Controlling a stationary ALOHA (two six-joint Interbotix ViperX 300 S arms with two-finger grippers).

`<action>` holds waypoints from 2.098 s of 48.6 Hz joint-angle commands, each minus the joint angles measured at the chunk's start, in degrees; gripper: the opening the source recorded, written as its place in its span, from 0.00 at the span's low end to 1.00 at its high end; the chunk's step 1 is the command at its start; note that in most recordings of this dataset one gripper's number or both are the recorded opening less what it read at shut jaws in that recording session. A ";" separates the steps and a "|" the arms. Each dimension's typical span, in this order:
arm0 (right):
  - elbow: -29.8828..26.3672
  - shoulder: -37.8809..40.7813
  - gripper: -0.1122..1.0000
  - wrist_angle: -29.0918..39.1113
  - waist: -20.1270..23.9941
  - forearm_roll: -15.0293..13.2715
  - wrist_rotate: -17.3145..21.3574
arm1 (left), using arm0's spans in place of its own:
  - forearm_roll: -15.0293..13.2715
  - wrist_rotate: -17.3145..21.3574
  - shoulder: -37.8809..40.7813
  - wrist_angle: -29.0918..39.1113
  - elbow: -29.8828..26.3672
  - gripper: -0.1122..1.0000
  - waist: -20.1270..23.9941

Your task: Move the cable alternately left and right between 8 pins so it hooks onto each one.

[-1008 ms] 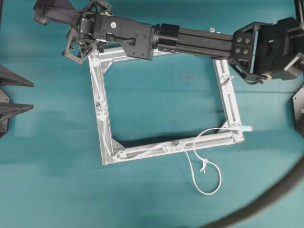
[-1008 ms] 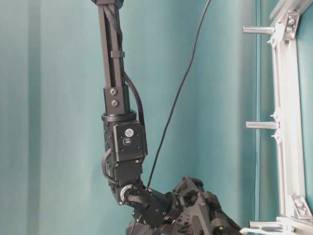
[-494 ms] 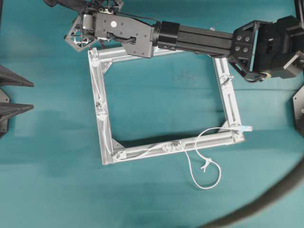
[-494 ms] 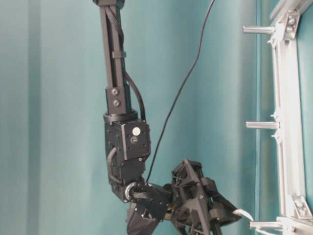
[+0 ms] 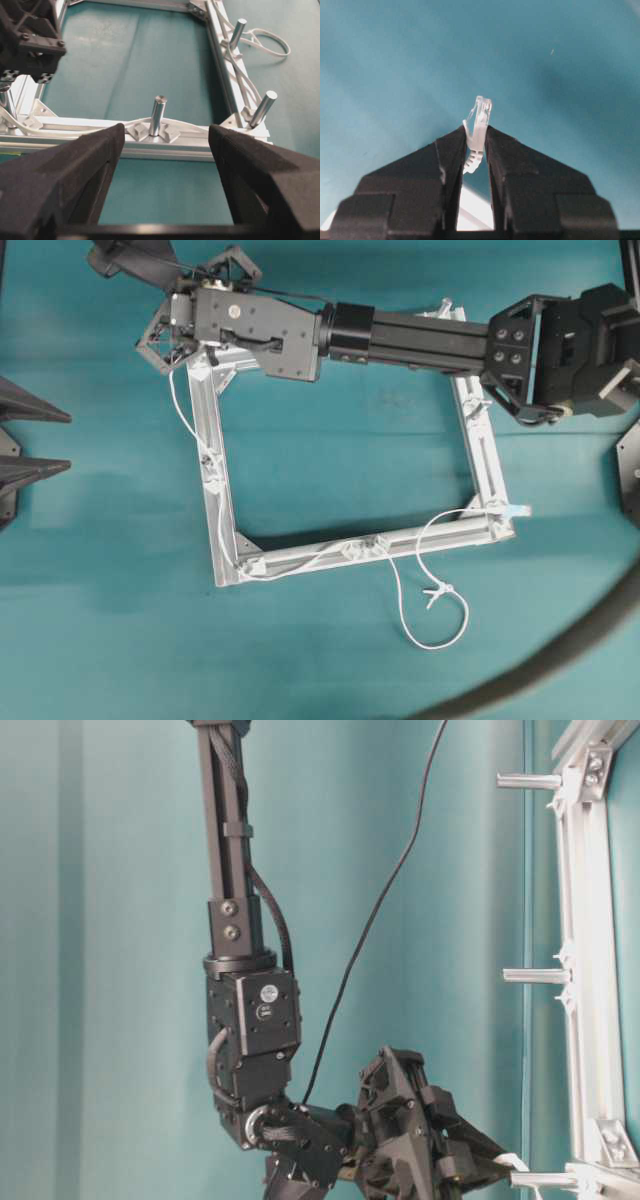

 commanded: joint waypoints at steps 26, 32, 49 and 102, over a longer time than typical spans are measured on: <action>22.50 -16.26 0.23 -7.56 0.97 -0.26 11.78 | 0.18 -0.26 0.88 -0.26 -1.23 0.78 -0.09; 29.44 -19.34 0.23 -9.93 2.11 -0.18 14.41 | 0.18 -0.26 0.88 -0.26 -1.23 0.78 -0.09; 44.65 -26.02 0.23 -23.55 6.15 -0.44 23.55 | 0.18 -0.26 0.88 -0.26 -1.23 0.78 -0.09; 69.61 -39.02 0.23 -26.89 8.09 -13.80 67.76 | 0.18 -0.26 0.88 -0.26 -1.23 0.78 -0.09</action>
